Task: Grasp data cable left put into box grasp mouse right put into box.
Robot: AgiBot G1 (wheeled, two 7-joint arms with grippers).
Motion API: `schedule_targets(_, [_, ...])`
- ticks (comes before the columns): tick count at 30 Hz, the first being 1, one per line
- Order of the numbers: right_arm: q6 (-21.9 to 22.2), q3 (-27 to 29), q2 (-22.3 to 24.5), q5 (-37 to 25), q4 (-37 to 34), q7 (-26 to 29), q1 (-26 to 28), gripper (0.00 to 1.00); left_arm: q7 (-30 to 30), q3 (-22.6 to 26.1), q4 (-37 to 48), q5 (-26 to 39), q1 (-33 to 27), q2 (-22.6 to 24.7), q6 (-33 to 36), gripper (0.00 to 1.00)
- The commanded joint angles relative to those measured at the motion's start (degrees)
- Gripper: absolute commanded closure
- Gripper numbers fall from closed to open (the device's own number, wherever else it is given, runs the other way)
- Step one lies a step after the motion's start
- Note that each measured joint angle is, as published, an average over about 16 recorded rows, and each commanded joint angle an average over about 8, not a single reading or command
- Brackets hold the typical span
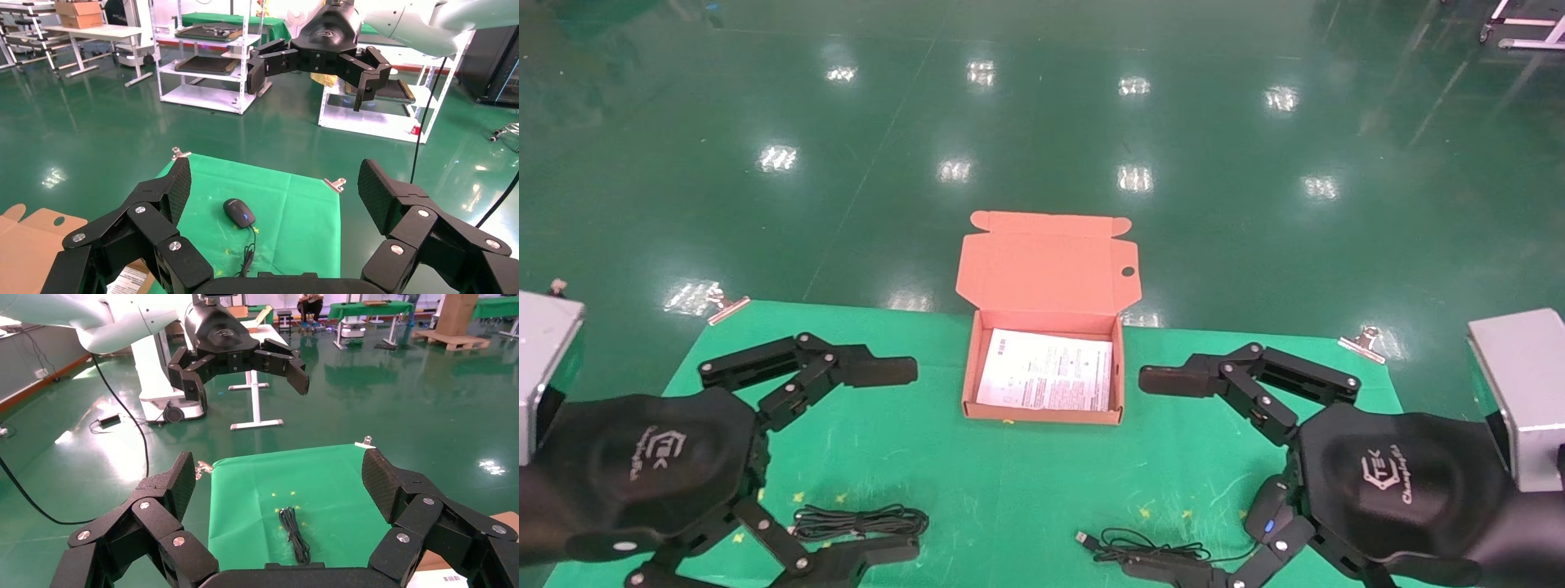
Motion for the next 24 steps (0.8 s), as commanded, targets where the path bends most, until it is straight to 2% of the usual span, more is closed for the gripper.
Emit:
schedule_targets(1, [0.00, 0.00, 0.00, 0.00, 0.00, 0.00, 0.00, 0.00, 0.00, 0.00, 0.00, 0.00, 0.00, 0.00, 0.00, 0.00])
schedule_targets(17, [-0.05, -0.01, 0.06, -0.11, 0.04, -0.08, 0.02, 0.00, 0.04, 0.06, -0.07, 0.08, -0.04, -0.03, 0.19, 0.00])
schedule_targets(24, [-0.79, -0.91, 1.23, -4.20, 0.89, -1.76, 1.25, 0.00, -0.15, 2.03, -0.21, 4.11, -2.34, -0.49, 2.11, 0.00])
